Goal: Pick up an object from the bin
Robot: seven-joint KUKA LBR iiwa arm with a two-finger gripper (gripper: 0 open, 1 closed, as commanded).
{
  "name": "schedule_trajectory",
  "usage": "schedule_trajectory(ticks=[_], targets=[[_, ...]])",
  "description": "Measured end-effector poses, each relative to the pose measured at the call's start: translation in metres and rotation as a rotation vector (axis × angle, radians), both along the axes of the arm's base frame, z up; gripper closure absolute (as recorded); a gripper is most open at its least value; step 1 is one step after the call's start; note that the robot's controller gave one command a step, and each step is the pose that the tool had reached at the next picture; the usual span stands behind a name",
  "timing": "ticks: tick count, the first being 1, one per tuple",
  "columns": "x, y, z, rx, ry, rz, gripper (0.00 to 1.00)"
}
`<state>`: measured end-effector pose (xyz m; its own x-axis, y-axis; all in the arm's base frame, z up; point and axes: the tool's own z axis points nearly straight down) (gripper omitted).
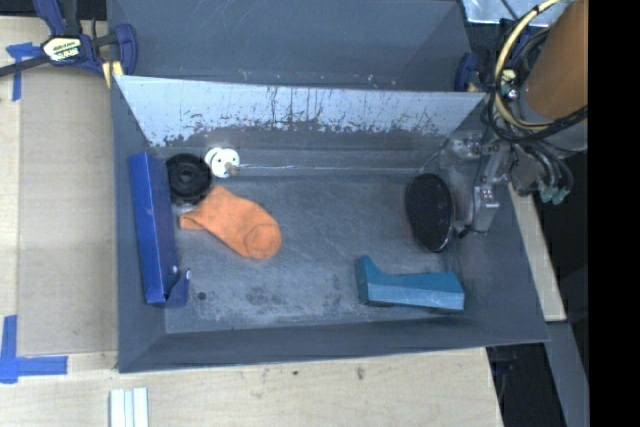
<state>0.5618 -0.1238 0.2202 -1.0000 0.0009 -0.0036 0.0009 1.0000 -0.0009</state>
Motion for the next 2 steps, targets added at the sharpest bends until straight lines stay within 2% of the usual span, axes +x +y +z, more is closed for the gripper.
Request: schedule_trajectory(ticks=[1,2], targets=[[-0.001,0.002,-0.036,-0.002,-0.006,0.069,0.0],[-0.02,0.007,-0.096,-0.001,-0.003,0.152,0.0]])
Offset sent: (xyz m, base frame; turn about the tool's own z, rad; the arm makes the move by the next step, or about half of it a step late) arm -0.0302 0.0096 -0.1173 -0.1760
